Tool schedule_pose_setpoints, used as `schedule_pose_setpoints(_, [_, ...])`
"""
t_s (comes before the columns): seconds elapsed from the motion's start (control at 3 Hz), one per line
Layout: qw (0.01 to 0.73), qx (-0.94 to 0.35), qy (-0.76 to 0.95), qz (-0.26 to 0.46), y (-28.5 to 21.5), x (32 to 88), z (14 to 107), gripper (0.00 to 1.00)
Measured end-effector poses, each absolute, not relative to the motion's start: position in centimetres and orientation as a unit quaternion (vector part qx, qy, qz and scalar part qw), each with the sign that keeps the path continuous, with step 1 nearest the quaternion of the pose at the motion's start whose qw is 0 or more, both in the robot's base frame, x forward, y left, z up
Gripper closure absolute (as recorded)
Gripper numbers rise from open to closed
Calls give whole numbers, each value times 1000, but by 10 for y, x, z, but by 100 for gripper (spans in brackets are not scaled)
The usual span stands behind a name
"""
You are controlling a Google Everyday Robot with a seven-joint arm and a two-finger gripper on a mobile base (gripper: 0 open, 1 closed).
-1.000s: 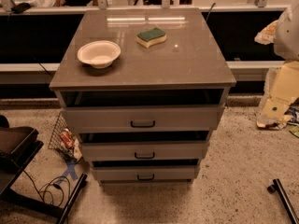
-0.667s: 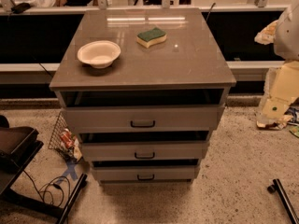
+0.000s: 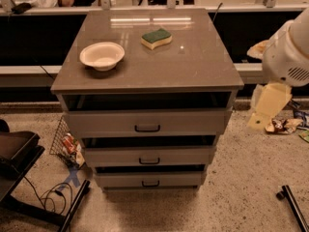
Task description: Open bottom drawer
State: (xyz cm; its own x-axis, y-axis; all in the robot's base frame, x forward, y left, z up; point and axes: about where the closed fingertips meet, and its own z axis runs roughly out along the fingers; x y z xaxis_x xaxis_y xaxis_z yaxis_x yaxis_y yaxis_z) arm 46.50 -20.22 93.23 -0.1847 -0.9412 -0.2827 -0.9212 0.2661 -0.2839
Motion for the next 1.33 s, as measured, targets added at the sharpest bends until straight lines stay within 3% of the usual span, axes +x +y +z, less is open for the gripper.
schedule_pose_setpoints(0.67, [236, -602, 761, -44, -179, 500, 809, 0])
schedule_pose_setpoints(1.33, [214, -573, 784, -107, -200, 492, 697, 0])
